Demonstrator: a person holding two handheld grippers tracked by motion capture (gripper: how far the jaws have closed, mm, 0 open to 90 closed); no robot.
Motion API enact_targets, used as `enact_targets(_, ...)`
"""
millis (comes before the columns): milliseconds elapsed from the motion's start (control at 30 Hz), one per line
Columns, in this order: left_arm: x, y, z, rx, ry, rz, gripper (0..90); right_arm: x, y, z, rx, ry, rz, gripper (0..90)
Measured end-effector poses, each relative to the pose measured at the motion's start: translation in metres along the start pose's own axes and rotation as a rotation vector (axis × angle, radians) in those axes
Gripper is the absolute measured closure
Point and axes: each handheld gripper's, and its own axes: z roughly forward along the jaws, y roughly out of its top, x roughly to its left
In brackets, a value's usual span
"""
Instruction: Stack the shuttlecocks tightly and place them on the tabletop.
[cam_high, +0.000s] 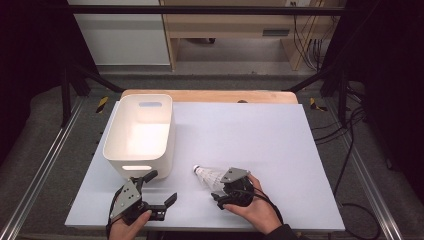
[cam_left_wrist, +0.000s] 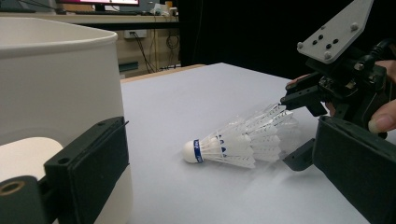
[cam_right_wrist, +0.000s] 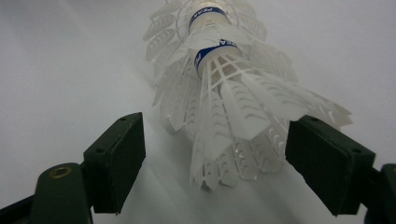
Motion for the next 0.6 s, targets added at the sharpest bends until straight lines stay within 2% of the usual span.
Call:
enact_targets(333,0.001,0.0,0.0,-0.001,0.003,-0.003,3.3,-0.001,-0.002,-0.007,-0.011,-0.01,0.018,14.0)
enact_targets(600,0.001,0.0,0.0,0.001,0.004,-0.002,3.2,-0.004,-0.01,-0.021,-0.024,-0.018,0.026,9.9)
